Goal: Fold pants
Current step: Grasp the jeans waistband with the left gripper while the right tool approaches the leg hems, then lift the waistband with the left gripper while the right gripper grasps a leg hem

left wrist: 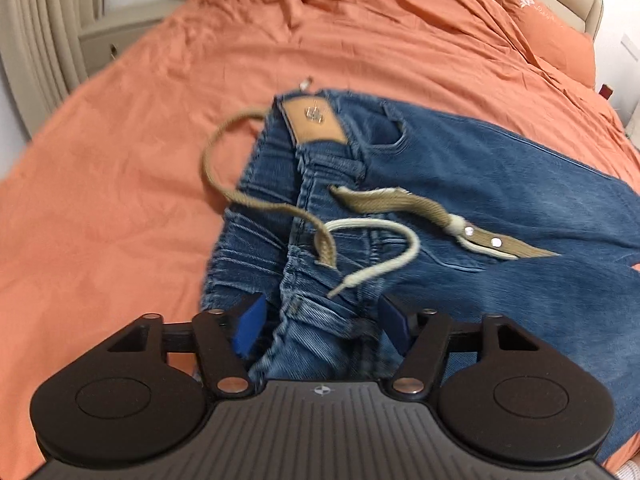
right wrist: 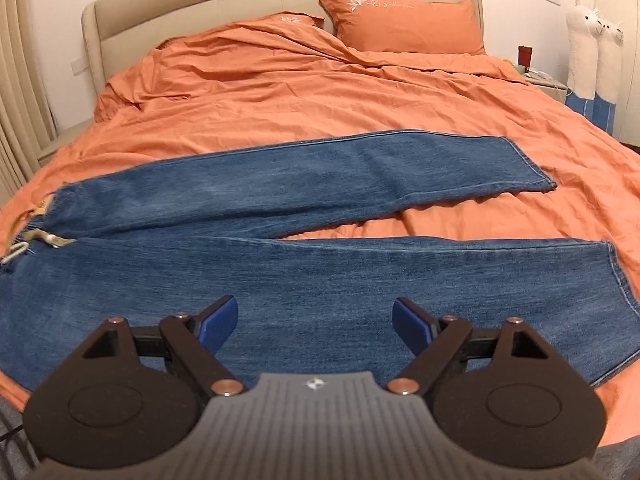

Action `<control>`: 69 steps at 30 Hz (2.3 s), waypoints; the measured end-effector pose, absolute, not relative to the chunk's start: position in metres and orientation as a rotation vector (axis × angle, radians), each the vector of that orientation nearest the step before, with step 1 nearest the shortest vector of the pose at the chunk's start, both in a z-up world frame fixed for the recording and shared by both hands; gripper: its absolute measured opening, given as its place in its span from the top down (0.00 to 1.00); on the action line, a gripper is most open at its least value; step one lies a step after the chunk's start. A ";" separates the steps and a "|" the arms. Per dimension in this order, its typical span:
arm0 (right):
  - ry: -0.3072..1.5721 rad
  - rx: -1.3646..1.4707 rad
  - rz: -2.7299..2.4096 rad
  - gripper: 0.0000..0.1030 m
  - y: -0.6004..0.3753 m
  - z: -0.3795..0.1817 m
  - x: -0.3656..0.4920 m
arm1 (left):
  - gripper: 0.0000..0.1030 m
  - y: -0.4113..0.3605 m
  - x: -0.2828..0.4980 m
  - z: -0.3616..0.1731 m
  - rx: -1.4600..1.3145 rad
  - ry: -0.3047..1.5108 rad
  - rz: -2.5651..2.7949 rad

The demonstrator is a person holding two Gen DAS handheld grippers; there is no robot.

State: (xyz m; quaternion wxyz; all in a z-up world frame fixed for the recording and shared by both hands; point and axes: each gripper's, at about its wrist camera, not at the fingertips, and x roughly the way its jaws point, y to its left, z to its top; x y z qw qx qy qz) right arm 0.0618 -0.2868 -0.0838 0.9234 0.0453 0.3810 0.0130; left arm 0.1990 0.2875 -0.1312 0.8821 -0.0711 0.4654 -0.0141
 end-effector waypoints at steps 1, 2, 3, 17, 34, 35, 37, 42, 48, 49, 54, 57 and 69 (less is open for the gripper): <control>0.785 0.080 0.023 0.21 -0.285 -0.086 0.063 | 0.27 0.293 0.201 -0.137 -0.175 0.971 -0.052; 0.789 0.069 0.020 0.21 -0.283 -0.088 0.066 | 0.28 0.297 0.204 -0.140 -0.195 0.969 -0.076; 0.794 0.059 0.016 0.21 -0.282 -0.090 0.068 | 0.30 0.300 0.204 -0.143 -0.212 0.963 -0.106; 0.852 0.083 -0.060 0.21 -0.286 -0.102 0.082 | 0.88 0.276 0.178 -0.098 -0.051 0.938 0.028; 0.907 0.116 -0.031 0.21 -0.329 -0.050 0.067 | 0.49 0.223 0.144 -0.067 0.403 0.960 -0.072; 0.905 0.099 -0.030 0.21 -0.335 -0.044 0.065 | 0.48 0.217 0.136 -0.066 0.450 0.972 -0.108; 0.900 0.055 -0.035 0.21 -0.348 -0.033 0.060 | 0.45 0.206 0.127 -0.069 0.539 1.017 -0.182; 0.881 -0.022 -0.088 0.21 -0.387 -0.012 0.044 | 0.44 0.177 0.099 -0.100 0.826 1.103 -0.311; 0.886 0.030 -0.150 0.22 -0.441 0.010 0.022 | 0.38 0.157 0.092 -0.144 0.981 1.144 -0.387; 0.886 0.031 -0.161 0.24 -0.450 0.013 0.017 | 0.38 0.153 0.094 -0.149 0.992 1.144 -0.391; 0.847 -0.079 -0.169 0.32 -0.482 0.023 -0.007 | 0.70 0.150 0.103 -0.148 0.932 1.155 -0.371; 0.842 -0.202 -0.128 0.35 -0.494 0.020 -0.018 | 0.78 0.157 0.105 -0.128 0.812 1.115 -0.328; 1.052 -0.937 0.212 0.74 -0.506 -0.107 -0.014 | 0.83 0.149 0.115 -0.079 0.531 1.011 -0.020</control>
